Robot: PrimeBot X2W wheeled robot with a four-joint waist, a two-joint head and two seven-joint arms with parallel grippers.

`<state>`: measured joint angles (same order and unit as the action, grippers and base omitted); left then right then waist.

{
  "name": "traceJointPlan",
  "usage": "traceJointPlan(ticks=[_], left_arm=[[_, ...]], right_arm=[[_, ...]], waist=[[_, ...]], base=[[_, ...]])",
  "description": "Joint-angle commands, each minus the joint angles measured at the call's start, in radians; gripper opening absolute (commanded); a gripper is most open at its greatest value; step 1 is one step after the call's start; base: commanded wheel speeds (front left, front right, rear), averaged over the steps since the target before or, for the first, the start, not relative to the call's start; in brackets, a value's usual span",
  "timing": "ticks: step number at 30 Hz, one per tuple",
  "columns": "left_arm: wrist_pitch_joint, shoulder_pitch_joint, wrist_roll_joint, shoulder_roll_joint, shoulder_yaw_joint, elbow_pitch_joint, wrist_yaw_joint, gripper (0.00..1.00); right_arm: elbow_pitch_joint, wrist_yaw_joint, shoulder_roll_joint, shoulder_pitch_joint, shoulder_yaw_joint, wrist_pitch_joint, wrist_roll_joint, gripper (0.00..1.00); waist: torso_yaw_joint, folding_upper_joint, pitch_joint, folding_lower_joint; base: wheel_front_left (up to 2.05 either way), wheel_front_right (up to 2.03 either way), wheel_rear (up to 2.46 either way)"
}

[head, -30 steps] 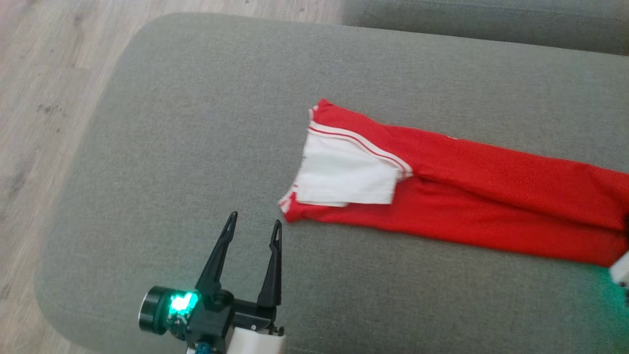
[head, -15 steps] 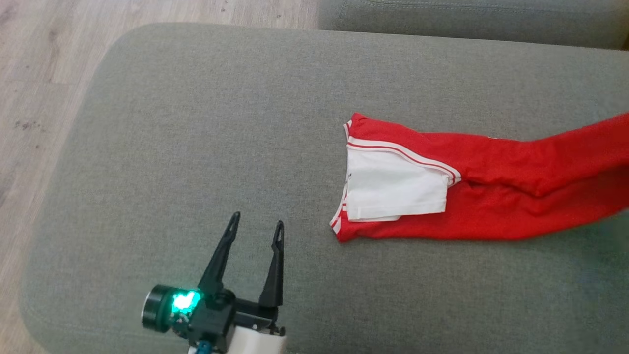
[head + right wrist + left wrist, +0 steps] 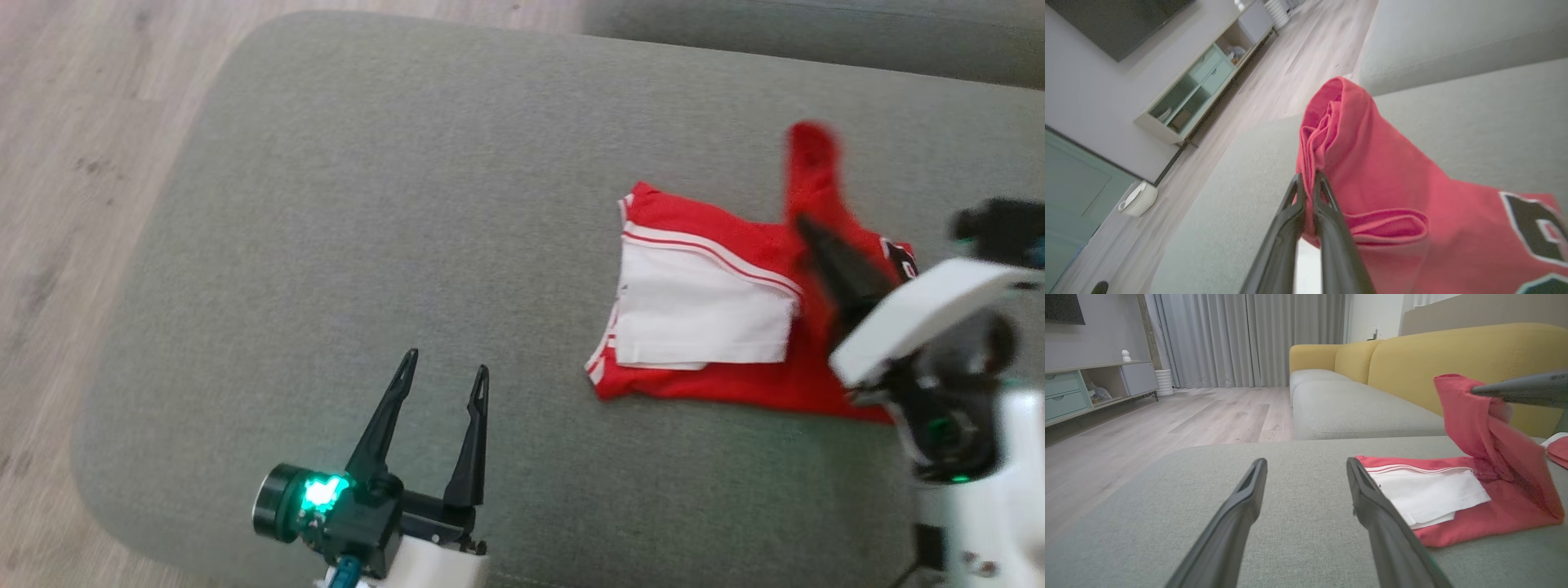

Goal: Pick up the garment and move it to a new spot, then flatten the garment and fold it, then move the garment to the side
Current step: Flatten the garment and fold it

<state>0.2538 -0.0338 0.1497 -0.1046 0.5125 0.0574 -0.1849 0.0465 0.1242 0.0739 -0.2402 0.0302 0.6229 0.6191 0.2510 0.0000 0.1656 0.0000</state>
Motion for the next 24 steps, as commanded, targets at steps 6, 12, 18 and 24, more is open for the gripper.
traceJointPlan(ticks=[6, 12, 18, 24], left_arm=[[0.008, -0.039, -0.014, 0.026, -0.054, -0.017, 0.017, 1.00], [0.008, -0.044, -0.019, 0.039, -0.055, -0.006, 0.028, 1.00], [0.008, -0.036, -0.019, 0.047, -0.063, 0.002, 0.033, 1.00], [0.008, -0.023, -0.025, 0.050, -0.082, -0.002, 0.033, 1.00]], right_arm=[[-0.110, 0.007, -0.021, -0.099, -0.152, -0.106, -0.019, 0.00], [-0.229, 0.007, -0.023, -0.143, -0.220, -0.197, 0.007, 1.00], [-0.249, 0.007, -0.022, -0.168, -0.237, -0.266, 0.030, 1.00], [-0.200, 0.007, 0.071, -0.122, -0.144, -0.249, 0.041, 1.00]], waist=[[0.050, 0.0000, 0.022, 0.0000], [0.072, 0.0000, 0.030, 0.0000], [0.076, 0.0000, 0.018, 0.0000], [0.066, 0.0000, -0.004, 0.0000]], base=[[0.00, 0.00, 0.00], [0.00, 0.00, 0.00], [0.00, 0.00, 0.00], [0.00, 0.00, 0.00]])
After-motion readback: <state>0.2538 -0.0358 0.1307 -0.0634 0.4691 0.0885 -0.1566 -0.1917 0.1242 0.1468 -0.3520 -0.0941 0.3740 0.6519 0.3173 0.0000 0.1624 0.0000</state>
